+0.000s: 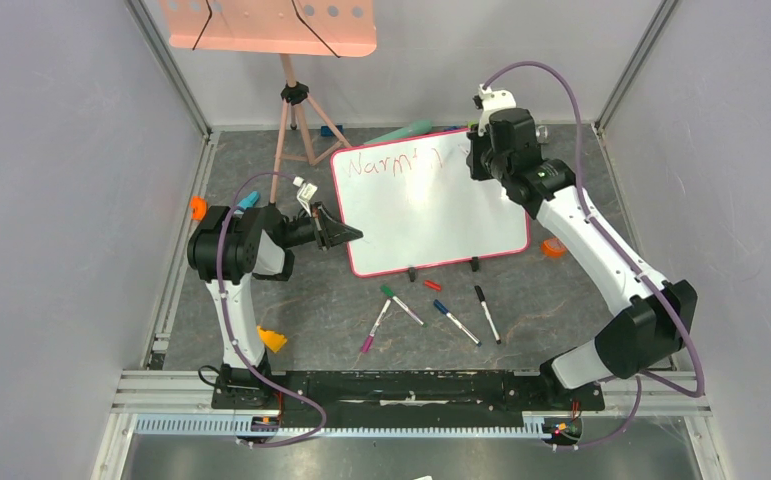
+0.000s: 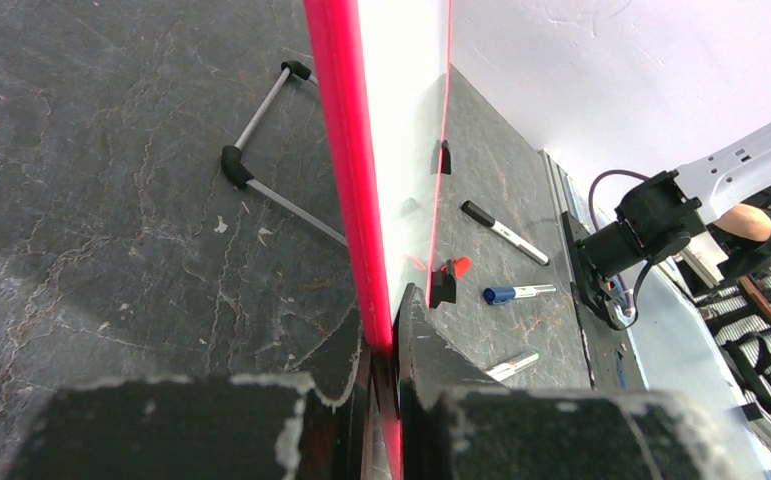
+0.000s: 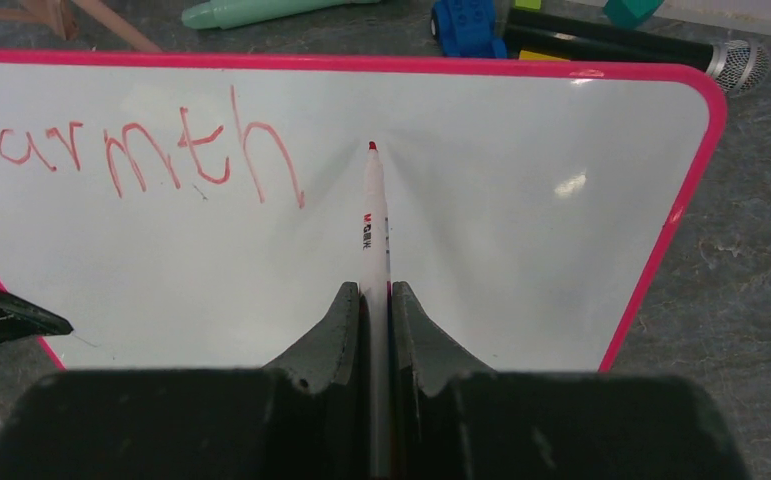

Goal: Write a sentence on the whiteboard

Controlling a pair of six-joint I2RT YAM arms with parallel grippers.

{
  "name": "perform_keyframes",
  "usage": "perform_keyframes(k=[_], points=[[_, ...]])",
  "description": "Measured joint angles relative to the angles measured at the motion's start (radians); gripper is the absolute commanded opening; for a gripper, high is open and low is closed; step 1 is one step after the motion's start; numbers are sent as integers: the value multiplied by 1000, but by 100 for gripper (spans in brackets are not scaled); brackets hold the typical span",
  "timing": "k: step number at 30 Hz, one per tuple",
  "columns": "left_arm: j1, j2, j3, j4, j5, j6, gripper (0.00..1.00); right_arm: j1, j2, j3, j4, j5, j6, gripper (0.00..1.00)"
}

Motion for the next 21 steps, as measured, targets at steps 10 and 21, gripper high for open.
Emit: perform_keyframes(k=[10,21], points=[[1,-6,0,-3,-8,69,27,-52,17,56,-2,21,12,0],[7,-6,-14,-5,-28,122,46,-74,17,69,-23,-18,25,0]])
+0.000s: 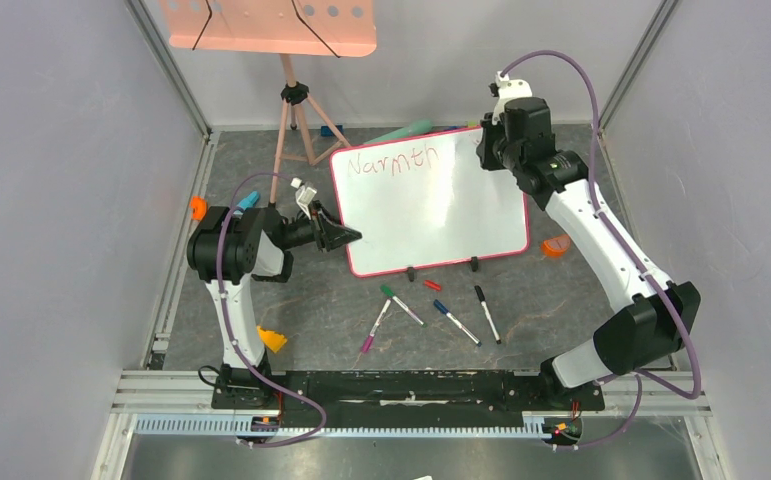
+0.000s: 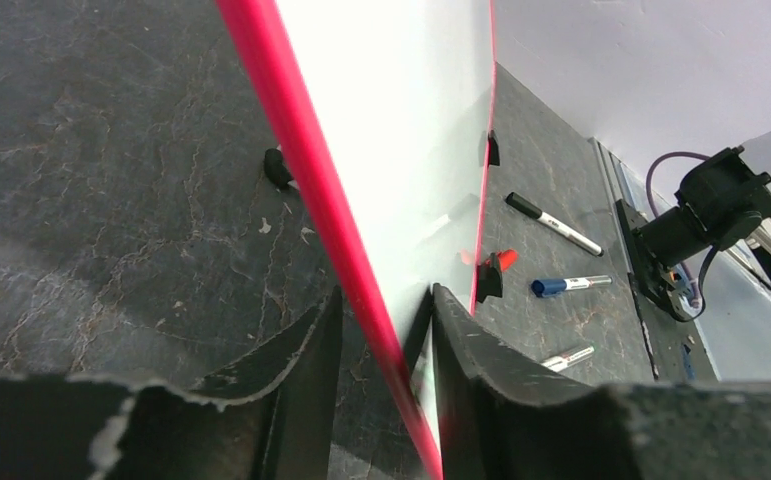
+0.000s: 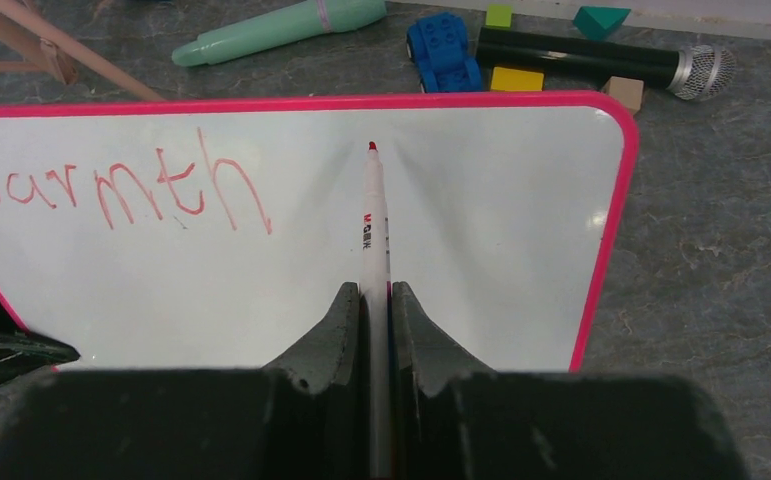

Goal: Write a sentence on the whiteboard

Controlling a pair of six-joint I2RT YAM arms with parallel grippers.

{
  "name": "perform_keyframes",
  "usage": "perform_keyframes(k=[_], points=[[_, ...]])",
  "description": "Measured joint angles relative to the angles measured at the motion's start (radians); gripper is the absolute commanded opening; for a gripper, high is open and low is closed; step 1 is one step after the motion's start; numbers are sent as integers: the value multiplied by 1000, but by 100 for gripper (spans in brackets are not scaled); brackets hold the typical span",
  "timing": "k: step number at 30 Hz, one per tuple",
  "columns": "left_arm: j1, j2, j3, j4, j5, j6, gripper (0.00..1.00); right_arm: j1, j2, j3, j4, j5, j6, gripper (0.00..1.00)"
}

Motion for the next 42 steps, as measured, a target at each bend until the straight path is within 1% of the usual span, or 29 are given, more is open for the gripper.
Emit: perform_keyframes(k=[4,5,8,9,12,15,20,22,26,29,33,38,42], points=[[0,0,0,-2,0,15,62,0,0,0,-8,-43,-8,0],[0,0,0,-3,0,18,63,0,0,0,-8,-61,-8,0],[1,1,0,-6,0,21,63,2,0,0,-8,-114,-6,0],[1,1,0,-6,0,21,61,6,0,0,-8,-133,-3,0],[2,2,0,-6,-1,21,48,30,0,-5,-7,-159,5,0],[0,2,0,-5,3,21,38,76,0,-18,-6,-174,16,0],[-6,1,0,-2,1,21,32,135,0,-50,8,-198,36,0],[-7,-2,-7,-2,-8,21,26,148,0,-60,16,-210,39,0],[-10,-41,-68,-2,-58,22,10,159,-4,-74,38,-236,39,0],[-19,-93,-143,1,-132,39,3,164,-4,-76,50,-249,39,0],[-23,-119,-190,2,-182,45,2,176,-4,-77,71,-258,38,0],[-24,-116,-180,2,-181,43,2,216,5,-76,90,-259,39,0],[-24,-103,-167,2,-179,39,2,249,52,-51,82,-247,39,0]])
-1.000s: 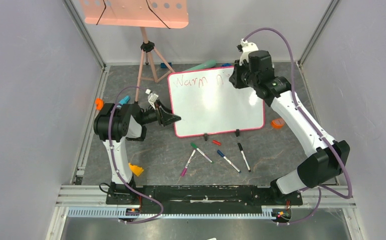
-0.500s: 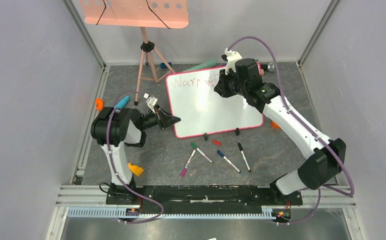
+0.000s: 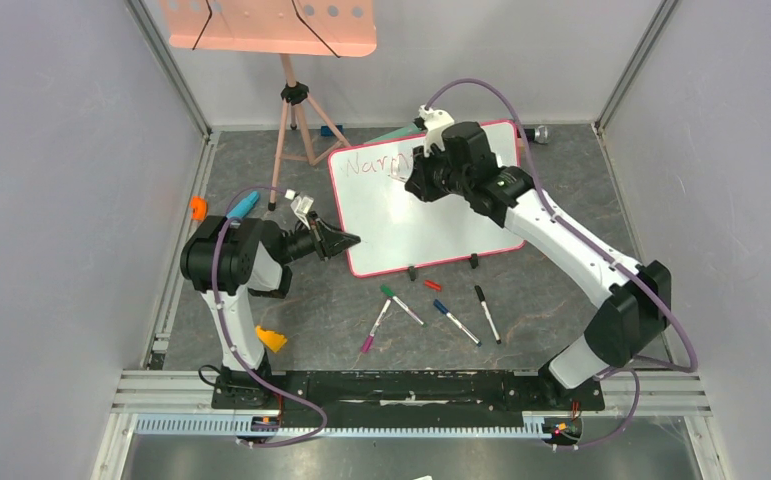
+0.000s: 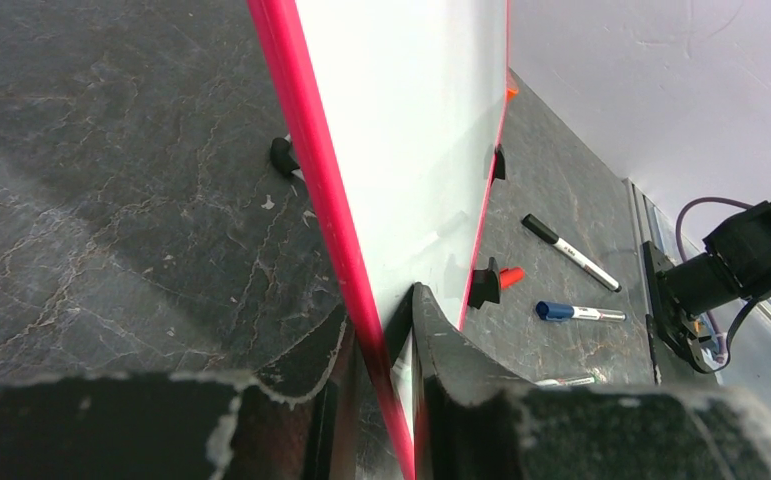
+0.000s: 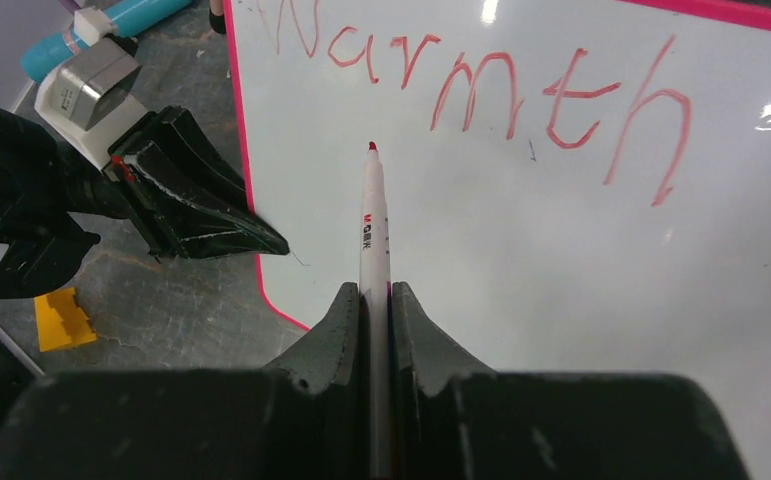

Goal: Write a sentence on the whiteboard

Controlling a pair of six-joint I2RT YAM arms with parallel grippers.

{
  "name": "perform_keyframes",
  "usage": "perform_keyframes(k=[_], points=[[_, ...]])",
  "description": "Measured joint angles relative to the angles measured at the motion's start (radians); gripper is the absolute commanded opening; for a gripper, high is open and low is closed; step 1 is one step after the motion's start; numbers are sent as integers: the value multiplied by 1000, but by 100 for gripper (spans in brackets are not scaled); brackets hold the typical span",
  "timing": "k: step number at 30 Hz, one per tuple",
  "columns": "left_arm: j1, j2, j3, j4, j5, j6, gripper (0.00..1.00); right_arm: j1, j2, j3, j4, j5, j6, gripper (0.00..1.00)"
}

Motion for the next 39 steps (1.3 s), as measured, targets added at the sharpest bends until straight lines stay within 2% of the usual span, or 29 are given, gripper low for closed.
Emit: perform_keyframes(k=[14,39], points=[[0,6,6,1,0,-5,2,44,77,21,-10,101,-1,0],[1,16,20,1,7,-17,3,56,139,49,-31,169,0,0]])
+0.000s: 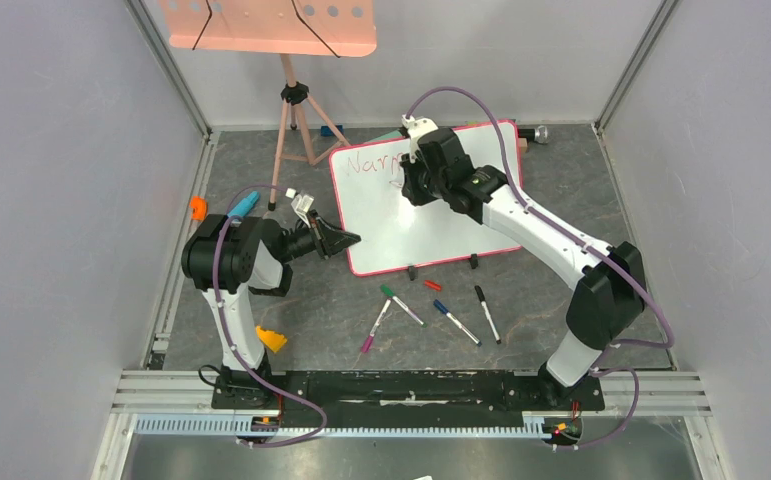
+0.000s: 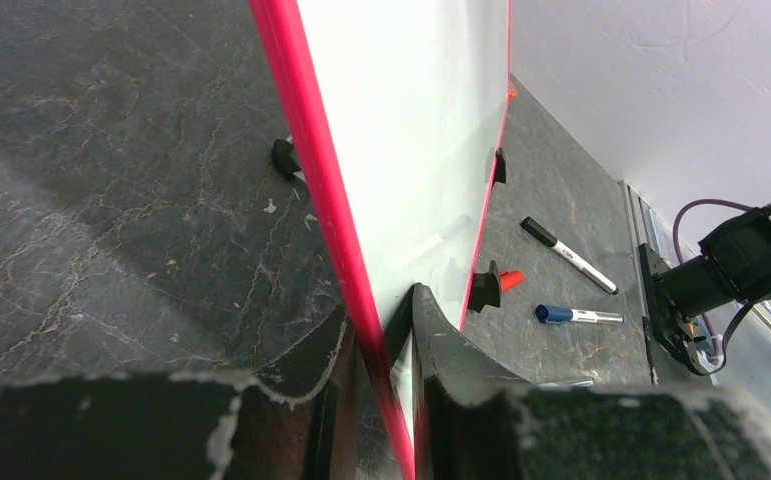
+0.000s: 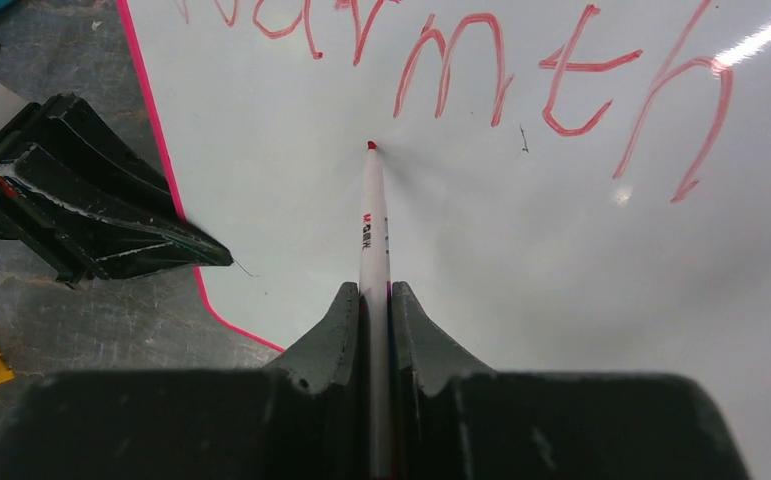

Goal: Write a sentence on the whiteboard

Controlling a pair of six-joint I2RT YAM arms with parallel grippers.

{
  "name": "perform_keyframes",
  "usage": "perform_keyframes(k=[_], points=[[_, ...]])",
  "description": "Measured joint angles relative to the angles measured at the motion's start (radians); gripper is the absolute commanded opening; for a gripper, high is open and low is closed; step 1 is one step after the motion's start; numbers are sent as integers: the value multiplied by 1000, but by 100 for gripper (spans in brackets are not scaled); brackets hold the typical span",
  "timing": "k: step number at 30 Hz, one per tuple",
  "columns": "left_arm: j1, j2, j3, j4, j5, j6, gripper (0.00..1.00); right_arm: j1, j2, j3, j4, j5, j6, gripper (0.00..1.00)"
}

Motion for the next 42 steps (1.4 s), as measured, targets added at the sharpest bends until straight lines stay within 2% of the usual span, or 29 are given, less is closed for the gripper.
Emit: perform_keyframes(k=[42], points=[[1,3,1,0,3,0,4,6,-13,1,-2,-4,-17,0]])
